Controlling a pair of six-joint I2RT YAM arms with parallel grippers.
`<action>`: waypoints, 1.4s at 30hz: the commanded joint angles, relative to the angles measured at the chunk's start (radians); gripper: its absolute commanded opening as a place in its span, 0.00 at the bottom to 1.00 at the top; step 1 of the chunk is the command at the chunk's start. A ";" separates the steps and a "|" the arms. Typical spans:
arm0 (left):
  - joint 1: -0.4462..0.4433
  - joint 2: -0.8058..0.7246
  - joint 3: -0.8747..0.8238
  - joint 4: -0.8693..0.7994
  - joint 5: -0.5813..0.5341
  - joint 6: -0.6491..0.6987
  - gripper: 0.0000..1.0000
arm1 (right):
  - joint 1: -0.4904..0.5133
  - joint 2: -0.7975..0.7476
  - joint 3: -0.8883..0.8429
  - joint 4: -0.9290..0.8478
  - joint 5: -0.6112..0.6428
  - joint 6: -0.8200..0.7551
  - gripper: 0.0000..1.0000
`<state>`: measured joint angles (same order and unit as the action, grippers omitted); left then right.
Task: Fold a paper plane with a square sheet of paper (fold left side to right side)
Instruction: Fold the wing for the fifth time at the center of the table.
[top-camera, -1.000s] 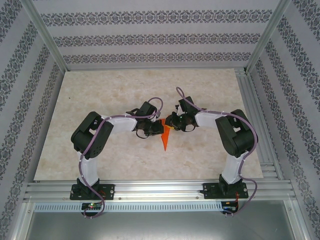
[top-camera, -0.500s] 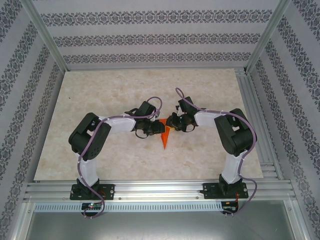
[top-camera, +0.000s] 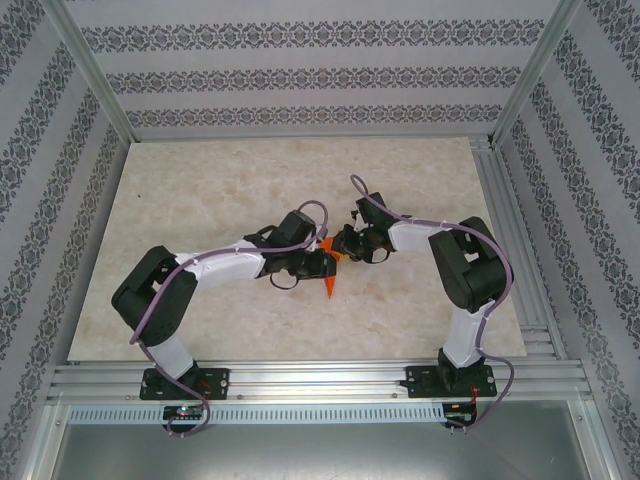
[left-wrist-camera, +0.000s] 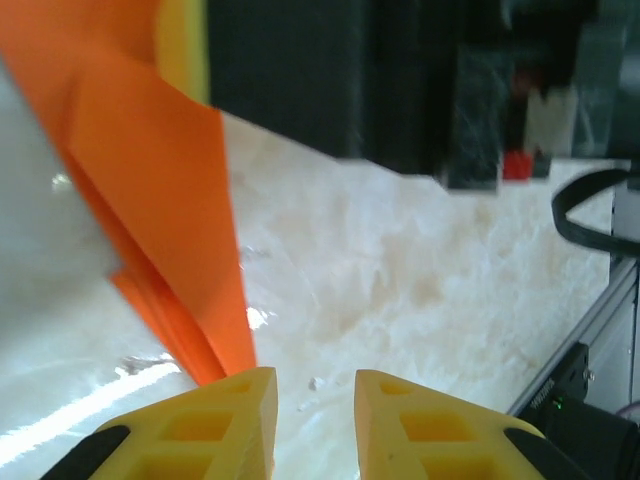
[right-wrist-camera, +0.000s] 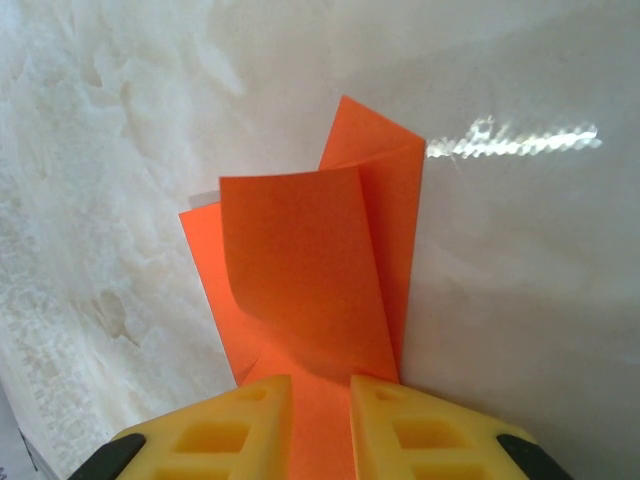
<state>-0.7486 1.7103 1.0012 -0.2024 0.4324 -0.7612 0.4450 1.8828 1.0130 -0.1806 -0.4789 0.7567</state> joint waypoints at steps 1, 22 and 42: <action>-0.022 0.049 0.034 0.032 -0.003 -0.019 0.27 | 0.005 0.016 0.024 -0.015 0.026 -0.023 0.23; -0.077 0.179 -0.055 0.017 -0.099 -0.047 0.22 | -0.001 0.028 0.056 -0.026 0.034 -0.043 0.23; -0.128 0.235 -0.050 -0.046 -0.146 -0.064 0.16 | -0.084 0.166 0.232 -0.089 0.051 -0.116 0.24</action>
<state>-0.8345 1.8633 0.9882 -0.1234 0.2928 -0.8131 0.3985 2.0098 1.2076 -0.3061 -0.5091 0.6788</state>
